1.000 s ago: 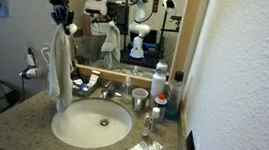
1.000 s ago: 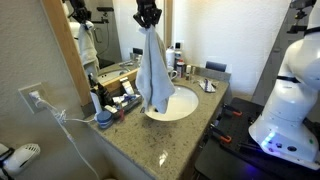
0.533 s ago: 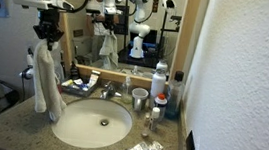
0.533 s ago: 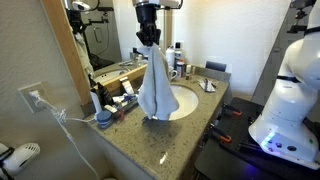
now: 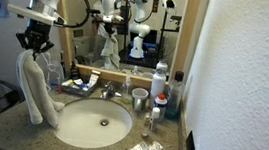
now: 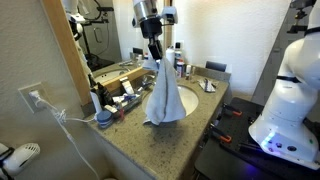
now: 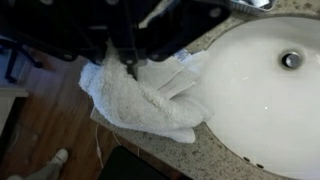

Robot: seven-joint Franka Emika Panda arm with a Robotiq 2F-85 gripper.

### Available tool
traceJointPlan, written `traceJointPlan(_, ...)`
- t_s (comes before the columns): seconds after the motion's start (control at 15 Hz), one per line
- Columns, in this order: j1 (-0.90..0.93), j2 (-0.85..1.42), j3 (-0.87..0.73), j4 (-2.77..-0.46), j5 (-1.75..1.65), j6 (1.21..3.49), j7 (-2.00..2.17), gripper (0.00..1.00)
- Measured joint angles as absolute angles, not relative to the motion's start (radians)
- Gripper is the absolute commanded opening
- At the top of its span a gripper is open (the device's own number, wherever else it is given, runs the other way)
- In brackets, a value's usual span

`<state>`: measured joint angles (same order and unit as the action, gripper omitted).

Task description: Use the towel to wipe the left side of the counter then hang it on the wall

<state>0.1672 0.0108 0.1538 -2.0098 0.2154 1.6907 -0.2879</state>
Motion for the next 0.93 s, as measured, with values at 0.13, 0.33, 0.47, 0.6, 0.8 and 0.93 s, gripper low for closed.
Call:
traceJointPlan(0.13, 0.168, 0.01, 0.155, -2.036, 0.242, 1.691, -0.405, 0.03)
traceJointPlan(0.33, 0.172, 0.01, 0.169, -2.067, 0.3, 1.691, -0.566, 0.03)
traceJointPlan(0.47, 0.187, 0.013, 0.186, -2.083, 0.311, 1.708, -0.634, 0.03)
traceJointPlan(0.6, 0.207, 0.024, 0.21, -2.105, 0.303, 1.77, -0.672, 0.03)
traceJointPlan(0.8, 0.232, 0.059, 0.234, -2.126, 0.281, 1.909, -0.685, 0.03)
traceJointPlan(0.93, 0.234, 0.08, 0.238, -2.13, 0.262, 2.007, -0.684, 0.1)
